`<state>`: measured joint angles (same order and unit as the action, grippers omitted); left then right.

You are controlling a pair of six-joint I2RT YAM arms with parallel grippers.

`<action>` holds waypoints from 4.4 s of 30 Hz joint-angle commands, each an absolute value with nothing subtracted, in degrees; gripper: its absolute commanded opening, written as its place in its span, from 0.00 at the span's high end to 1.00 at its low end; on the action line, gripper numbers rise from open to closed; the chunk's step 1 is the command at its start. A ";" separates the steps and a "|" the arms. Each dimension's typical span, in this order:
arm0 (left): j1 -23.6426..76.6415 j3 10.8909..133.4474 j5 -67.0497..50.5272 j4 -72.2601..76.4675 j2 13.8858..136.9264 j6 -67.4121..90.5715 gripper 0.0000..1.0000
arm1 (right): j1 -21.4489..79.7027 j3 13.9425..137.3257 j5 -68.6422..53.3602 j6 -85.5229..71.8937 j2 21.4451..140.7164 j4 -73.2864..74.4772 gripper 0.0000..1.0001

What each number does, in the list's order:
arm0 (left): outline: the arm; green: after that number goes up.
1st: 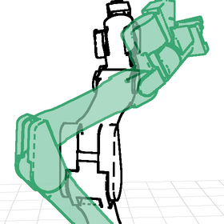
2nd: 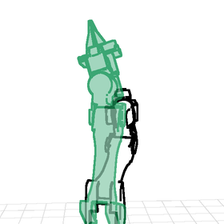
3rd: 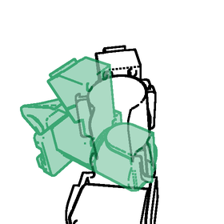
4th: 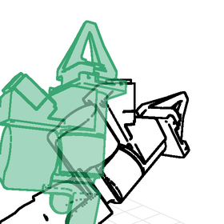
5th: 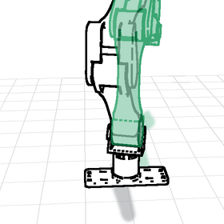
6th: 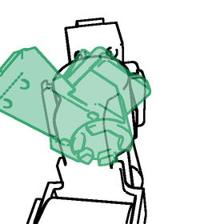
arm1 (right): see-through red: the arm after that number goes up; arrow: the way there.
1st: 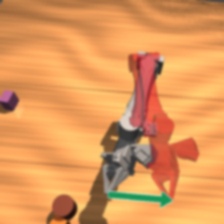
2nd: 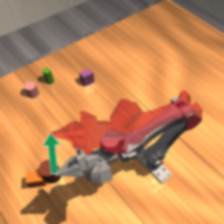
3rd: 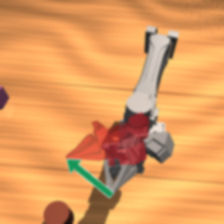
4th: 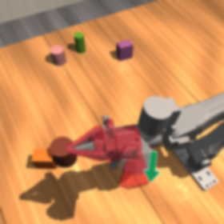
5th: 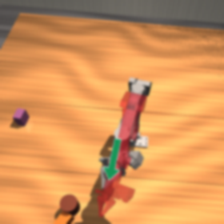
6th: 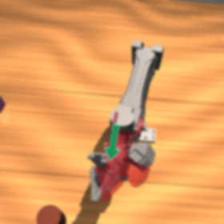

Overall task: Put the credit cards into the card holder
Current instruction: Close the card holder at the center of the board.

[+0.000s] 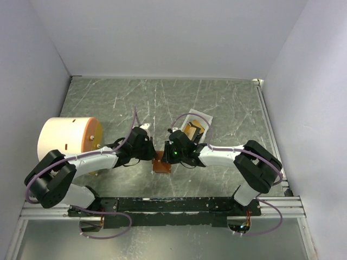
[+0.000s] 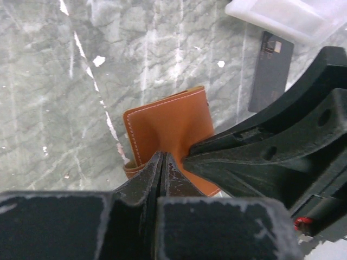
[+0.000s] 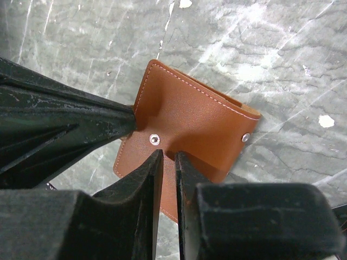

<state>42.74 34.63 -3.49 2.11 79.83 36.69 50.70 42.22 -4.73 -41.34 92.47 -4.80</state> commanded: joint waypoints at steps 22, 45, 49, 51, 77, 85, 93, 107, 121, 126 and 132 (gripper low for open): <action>35.05 36.74 -11.42 1.82 79.18 33.02 0.61 | 50.88 39.53 -4.54 -42.16 92.67 -5.33 0.83; 34.09 36.23 -18.71 8.94 88.99 31.92 0.78 | 50.87 41.28 -7.06 -46.36 89.66 -8.31 0.75; 34.10 36.62 -18.50 8.28 89.43 31.95 0.79 | 50.88 41.53 -7.94 -48.51 89.56 -10.04 0.72; 34.10 36.21 -18.43 8.50 88.80 32.33 0.79 | 50.89 42.09 -8.35 -48.84 90.02 -10.73 0.71; 34.09 35.21 -20.13 10.34 89.33 35.43 0.79 | 50.90 46.09 -7.75 -50.45 97.01 -12.01 0.78; 34.10 35.16 -20.10 10.45 89.44 35.45 0.79 | 50.94 45.63 -8.38 -50.36 96.96 -13.29 0.89; 34.10 35.59 -19.60 9.70 88.96 35.20 0.79 | 50.90 44.73 -8.18 -50.61 95.68 -12.83 1.00; 34.10 36.33 -17.92 7.34 88.74 34.03 0.79 | 51.18 41.47 -3.78 -56.62 91.99 -7.70 1.00; 34.10 35.68 -17.71 7.34 87.93 34.21 0.78 | 51.51 41.09 -2.63 -58.79 91.38 -4.91 1.00; 34.10 35.68 -17.98 7.64 87.72 34.33 0.77 | 51.73 40.95 -1.95 -59.05 91.38 -4.26 1.00; 34.09 35.45 -18.04 7.79 87.65 34.35 0.77 | 51.73 41.13 -1.39 -59.15 92.64 -3.78 1.00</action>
